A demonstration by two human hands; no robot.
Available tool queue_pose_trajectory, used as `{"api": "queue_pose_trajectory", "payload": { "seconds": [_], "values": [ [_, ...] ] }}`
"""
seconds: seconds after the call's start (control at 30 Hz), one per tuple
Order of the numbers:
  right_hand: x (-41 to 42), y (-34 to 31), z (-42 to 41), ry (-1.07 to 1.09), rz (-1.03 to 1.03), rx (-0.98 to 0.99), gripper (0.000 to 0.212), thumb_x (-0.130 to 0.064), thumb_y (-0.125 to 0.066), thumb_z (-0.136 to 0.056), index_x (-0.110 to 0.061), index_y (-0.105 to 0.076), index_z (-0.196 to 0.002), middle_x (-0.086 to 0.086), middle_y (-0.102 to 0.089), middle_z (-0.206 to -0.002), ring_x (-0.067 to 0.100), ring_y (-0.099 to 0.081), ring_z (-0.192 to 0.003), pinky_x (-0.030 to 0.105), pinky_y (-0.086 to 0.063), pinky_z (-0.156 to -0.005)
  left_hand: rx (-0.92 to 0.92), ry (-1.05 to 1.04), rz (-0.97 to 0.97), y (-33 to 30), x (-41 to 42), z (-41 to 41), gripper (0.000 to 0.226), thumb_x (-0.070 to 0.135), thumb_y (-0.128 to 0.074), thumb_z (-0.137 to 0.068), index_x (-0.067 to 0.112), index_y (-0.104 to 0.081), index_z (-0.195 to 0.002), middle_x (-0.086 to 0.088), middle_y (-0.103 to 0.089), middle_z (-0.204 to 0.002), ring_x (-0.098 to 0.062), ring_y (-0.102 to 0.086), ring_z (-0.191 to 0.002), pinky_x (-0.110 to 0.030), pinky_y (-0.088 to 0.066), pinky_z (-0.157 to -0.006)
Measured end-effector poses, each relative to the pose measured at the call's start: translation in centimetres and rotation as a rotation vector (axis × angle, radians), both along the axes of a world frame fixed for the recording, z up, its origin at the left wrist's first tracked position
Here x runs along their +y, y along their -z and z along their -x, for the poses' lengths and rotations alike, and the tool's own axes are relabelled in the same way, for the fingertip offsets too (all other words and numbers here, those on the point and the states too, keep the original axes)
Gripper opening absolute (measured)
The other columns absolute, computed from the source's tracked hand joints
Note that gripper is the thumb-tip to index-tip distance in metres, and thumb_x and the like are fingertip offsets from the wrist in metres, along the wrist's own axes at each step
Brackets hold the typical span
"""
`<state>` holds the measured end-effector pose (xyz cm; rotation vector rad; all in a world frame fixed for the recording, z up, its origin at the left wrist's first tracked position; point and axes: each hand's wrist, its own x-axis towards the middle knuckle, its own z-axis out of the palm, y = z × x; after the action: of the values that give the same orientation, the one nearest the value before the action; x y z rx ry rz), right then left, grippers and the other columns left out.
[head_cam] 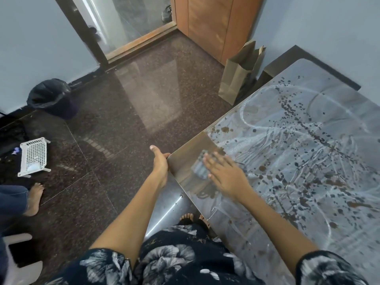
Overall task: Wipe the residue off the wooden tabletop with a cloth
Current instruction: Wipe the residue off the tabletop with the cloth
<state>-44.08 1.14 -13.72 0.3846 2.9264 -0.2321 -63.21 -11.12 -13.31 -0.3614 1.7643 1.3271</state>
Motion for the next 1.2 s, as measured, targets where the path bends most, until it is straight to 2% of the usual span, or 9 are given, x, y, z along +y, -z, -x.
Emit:
{"api": "queue_pose_trajectory", "payload": {
  "seconds": [0.13,0.33,0.5,0.67,0.8,0.9,0.97,1.1,1.2],
  "values": [
    [3.0,-0.2,3.0,0.422,0.022,0.000,0.055,-0.043,-0.003,-0.098,-0.021,0.000,-0.148,-0.002,0.000,-0.157,0.021,0.003,-0.144,0.043,0.000,-0.116,0.114,0.098,0.084,-0.7,0.9,-0.2,0.093,0.069,0.002,-0.086,0.007,-0.061,-0.116,-0.006,-0.058,-0.121,-0.023,-0.049,-0.114,-0.032,-0.030,-0.099],
    [-1.5,-1.3,7.6,0.230,0.023,0.008,0.051,-0.034,-0.019,-0.102,-0.017,-0.009,-0.149,0.002,-0.005,-0.157,0.027,-0.005,-0.144,0.043,0.002,-0.114,0.217,0.341,0.110,-2.0,3.0,0.3,0.088,0.058,0.004,-0.092,0.005,-0.061,-0.117,-0.012,-0.053,-0.131,-0.026,-0.046,-0.120,-0.035,-0.027,-0.103],
    [-1.6,-0.5,1.5,0.074,0.018,-0.010,0.051,-0.036,-0.012,-0.101,-0.018,-0.037,-0.141,-0.003,-0.042,-0.144,0.021,-0.039,-0.133,0.045,-0.029,-0.107,0.187,0.473,0.060,-3.1,6.0,1.1,0.092,0.060,0.007,-0.090,0.003,-0.061,-0.116,-0.012,-0.051,-0.134,-0.023,-0.043,-0.125,-0.033,-0.022,-0.107],
    [5.3,-0.6,3.6,0.438,0.039,-0.022,0.052,-0.039,-0.008,-0.099,-0.023,-0.005,-0.149,-0.006,-0.005,-0.156,0.020,-0.005,-0.144,0.041,-0.005,-0.115,0.198,0.561,0.041,-3.3,8.9,1.0,0.086,0.059,0.005,-0.091,0.006,-0.049,-0.132,-0.008,-0.047,-0.138,-0.021,-0.037,-0.131,-0.037,-0.015,-0.114],
    [5.2,-0.7,8.3,0.598,0.041,0.021,0.051,-0.035,-0.011,-0.101,-0.020,-0.009,-0.150,-0.003,-0.005,-0.157,0.025,-0.004,-0.144,0.043,-0.001,-0.115,0.147,0.557,0.040,-2.9,10.6,1.1,0.098,0.072,0.005,-0.082,0.006,-0.040,-0.138,-0.010,-0.041,-0.144,-0.025,-0.032,-0.136,-0.041,-0.015,-0.116],
    [2.6,-0.6,7.3,0.386,-0.023,0.016,0.053,-0.036,-0.016,-0.098,-0.017,-0.031,-0.145,0.002,-0.031,-0.151,0.027,-0.029,-0.138,0.044,-0.017,-0.112,0.079,0.550,0.029,-2.7,11.4,1.5,0.125,0.093,0.001,-0.058,0.006,-0.047,-0.134,-0.012,-0.045,-0.141,-0.026,-0.039,-0.132,-0.042,-0.021,-0.114],
    [1.8,-0.3,4.7,0.256,-0.027,0.003,0.050,-0.035,-0.023,-0.098,-0.017,-0.036,-0.142,0.000,-0.037,-0.147,0.024,-0.034,-0.136,0.045,-0.022,-0.109,0.084,0.541,0.001,-2.6,11.8,1.6,0.101,0.075,0.002,-0.080,0.004,-0.050,-0.130,-0.012,-0.048,-0.137,-0.024,-0.041,-0.130,-0.037,-0.023,-0.113],
    [4.8,-0.3,1.6,0.287,-0.001,-0.018,0.050,-0.039,-0.013,-0.100,-0.021,-0.018,-0.146,-0.004,-0.017,-0.152,0.020,-0.013,-0.141,0.049,-0.023,-0.113,0.093,0.599,-0.022,-2.1,12.5,2.0,0.085,0.068,0.004,-0.086,0.017,-0.065,-0.089,-0.009,-0.063,-0.114,-0.023,-0.054,-0.112,-0.038,-0.033,-0.107],
    [8.9,-0.3,3.9,0.626,0.049,-0.015,0.056,-0.043,0.001,-0.096,-0.023,0.000,-0.148,-0.005,0.001,-0.156,0.021,0.002,-0.144,0.044,-0.005,-0.117,0.073,0.593,-0.003,-2.1,12.8,2.2,0.082,0.065,0.004,-0.088,0.019,-0.064,-0.082,-0.004,-0.064,-0.095,-0.018,-0.057,-0.096,-0.029,-0.035,-0.091]
  ]
}}
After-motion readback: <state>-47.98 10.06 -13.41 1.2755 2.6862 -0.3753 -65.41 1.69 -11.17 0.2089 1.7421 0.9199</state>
